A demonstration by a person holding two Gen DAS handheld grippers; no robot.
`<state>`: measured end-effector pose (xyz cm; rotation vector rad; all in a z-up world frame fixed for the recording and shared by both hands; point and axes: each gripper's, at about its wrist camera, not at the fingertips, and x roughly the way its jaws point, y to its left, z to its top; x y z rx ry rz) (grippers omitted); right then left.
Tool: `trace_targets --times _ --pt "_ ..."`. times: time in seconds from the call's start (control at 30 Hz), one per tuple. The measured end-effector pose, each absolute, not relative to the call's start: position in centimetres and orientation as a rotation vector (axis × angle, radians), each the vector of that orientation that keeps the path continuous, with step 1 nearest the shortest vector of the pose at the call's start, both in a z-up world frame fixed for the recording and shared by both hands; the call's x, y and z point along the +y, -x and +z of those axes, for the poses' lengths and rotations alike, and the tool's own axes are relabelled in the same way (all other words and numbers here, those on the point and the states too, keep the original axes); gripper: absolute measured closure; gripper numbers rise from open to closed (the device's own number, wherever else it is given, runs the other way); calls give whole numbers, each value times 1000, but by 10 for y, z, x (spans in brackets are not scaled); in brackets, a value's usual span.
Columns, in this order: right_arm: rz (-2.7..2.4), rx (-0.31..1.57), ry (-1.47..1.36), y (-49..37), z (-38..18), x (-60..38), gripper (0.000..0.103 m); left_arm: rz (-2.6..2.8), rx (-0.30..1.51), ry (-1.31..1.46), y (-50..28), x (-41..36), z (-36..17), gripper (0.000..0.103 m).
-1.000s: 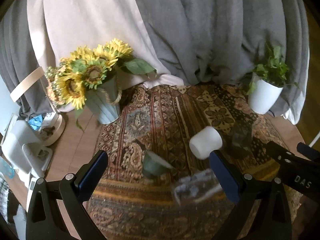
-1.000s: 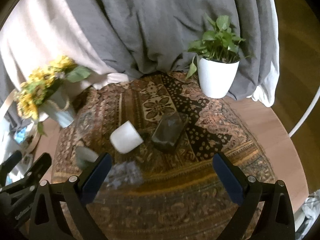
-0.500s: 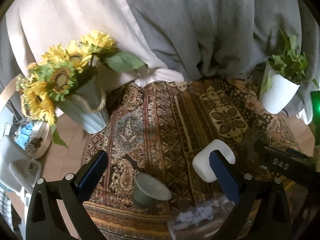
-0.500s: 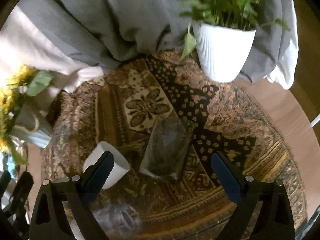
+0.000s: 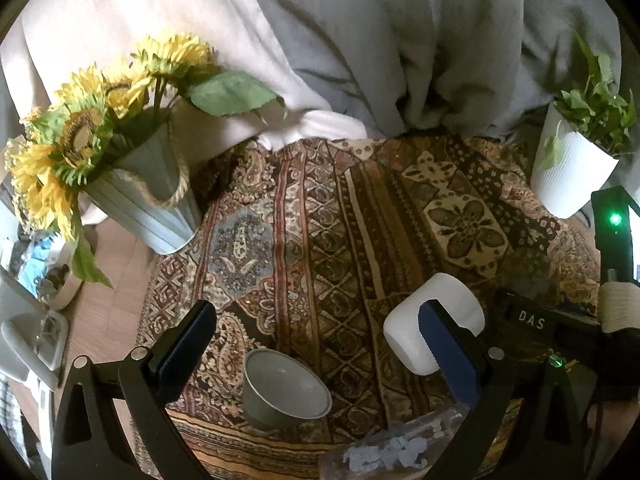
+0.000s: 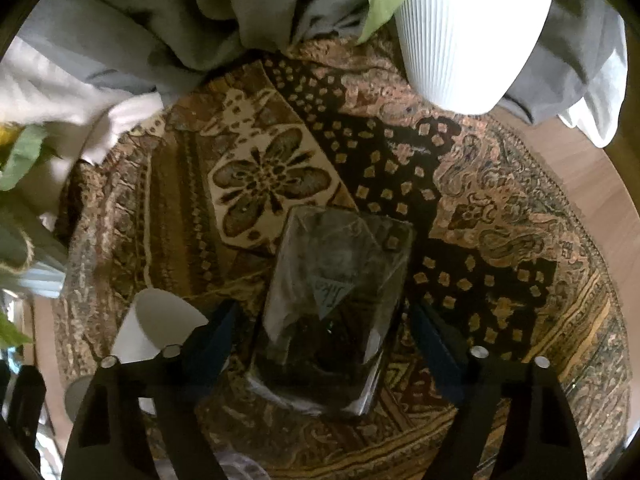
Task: Flip cup upside down
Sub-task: 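Close the right gripper around the glass body and lift it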
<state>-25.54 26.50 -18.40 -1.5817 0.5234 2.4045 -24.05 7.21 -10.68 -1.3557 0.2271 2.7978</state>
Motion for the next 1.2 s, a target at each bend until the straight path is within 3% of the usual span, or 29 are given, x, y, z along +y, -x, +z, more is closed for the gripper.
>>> trace_targets --times 0.5,1.2 --pt "2473 508 1598 246 -180 271 30 2802 227 1363 230 83 -104 0" --pt "2756 253 1479 131 -75 245 30 2816 127 1320 140 62 -66 0"
